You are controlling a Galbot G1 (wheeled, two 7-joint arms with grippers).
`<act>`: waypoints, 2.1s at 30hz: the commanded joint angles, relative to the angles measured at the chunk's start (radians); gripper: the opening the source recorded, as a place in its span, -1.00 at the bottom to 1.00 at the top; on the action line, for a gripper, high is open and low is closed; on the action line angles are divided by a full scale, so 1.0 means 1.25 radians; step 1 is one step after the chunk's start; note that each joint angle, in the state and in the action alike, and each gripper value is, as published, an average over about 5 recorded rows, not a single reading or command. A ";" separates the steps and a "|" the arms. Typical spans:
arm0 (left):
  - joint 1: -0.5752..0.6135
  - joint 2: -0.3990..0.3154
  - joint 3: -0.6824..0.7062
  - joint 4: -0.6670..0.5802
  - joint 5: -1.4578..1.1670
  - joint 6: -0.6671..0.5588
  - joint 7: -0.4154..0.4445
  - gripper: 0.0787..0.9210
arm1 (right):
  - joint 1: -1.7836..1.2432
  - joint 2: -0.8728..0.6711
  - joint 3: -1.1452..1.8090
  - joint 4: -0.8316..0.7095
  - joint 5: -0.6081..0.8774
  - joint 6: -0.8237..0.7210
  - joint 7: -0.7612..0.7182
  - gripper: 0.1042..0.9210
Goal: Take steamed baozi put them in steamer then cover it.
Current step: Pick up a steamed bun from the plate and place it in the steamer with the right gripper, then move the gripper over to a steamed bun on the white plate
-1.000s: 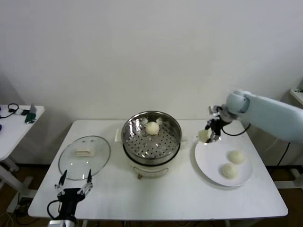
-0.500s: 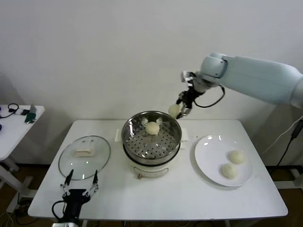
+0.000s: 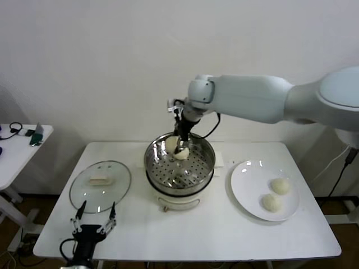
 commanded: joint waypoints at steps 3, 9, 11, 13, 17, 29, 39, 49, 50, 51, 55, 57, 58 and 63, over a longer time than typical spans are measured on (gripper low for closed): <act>-0.010 -0.011 0.000 0.003 0.001 0.003 0.000 0.77 | -0.082 0.086 -0.016 -0.052 -0.005 -0.007 0.020 0.43; -0.014 -0.011 -0.004 0.006 -0.002 0.004 0.001 0.77 | -0.107 0.091 -0.015 -0.080 -0.032 0.000 0.007 0.43; -0.016 -0.011 -0.005 0.007 -0.004 0.005 0.001 0.77 | -0.112 0.088 -0.014 -0.085 -0.041 0.002 0.007 0.43; -0.020 -0.011 -0.005 0.010 -0.005 0.005 0.002 0.77 | -0.116 0.086 -0.014 -0.086 -0.045 0.001 0.009 0.44; -0.026 -0.009 -0.004 0.016 -0.005 0.006 0.002 0.77 | -0.120 0.086 -0.013 -0.083 -0.046 -0.010 0.018 0.57; -0.038 -0.006 0.001 0.018 -0.006 0.010 0.001 0.77 | -0.029 0.013 0.000 -0.027 -0.055 0.005 -0.042 0.76; -0.039 -0.008 0.000 0.017 -0.005 0.013 0.000 0.77 | 0.111 -0.221 -0.012 0.144 -0.139 0.068 -0.142 0.76; -0.041 -0.006 -0.012 0.015 -0.005 0.023 -0.001 0.77 | 0.101 -0.536 -0.015 0.288 -0.417 0.108 -0.178 0.76; -0.042 -0.007 -0.014 0.015 -0.005 0.025 -0.001 0.77 | 0.088 -0.563 -0.012 0.294 -0.443 0.111 -0.179 0.76; -0.042 -0.008 -0.015 0.015 -0.004 0.026 -0.001 0.77 | 0.075 -0.585 -0.009 0.296 -0.465 0.114 -0.180 0.76; -0.039 -0.015 -0.019 0.011 -0.002 0.031 -0.001 0.77 | -0.006 -0.666 0.025 0.284 -0.561 0.130 -0.185 0.76; -0.034 -0.019 -0.020 0.009 0.001 0.032 -0.001 0.77 | -0.058 -0.697 0.055 0.271 -0.600 0.137 -0.187 0.76; -0.032 -0.021 -0.021 0.008 0.003 0.033 -0.001 0.77 | -0.083 -0.709 0.069 0.265 -0.613 0.139 -0.187 0.76; -0.023 -0.031 -0.026 0.005 0.014 0.034 -0.002 0.77 | -0.215 -0.753 0.145 0.234 -0.670 0.150 -0.188 0.76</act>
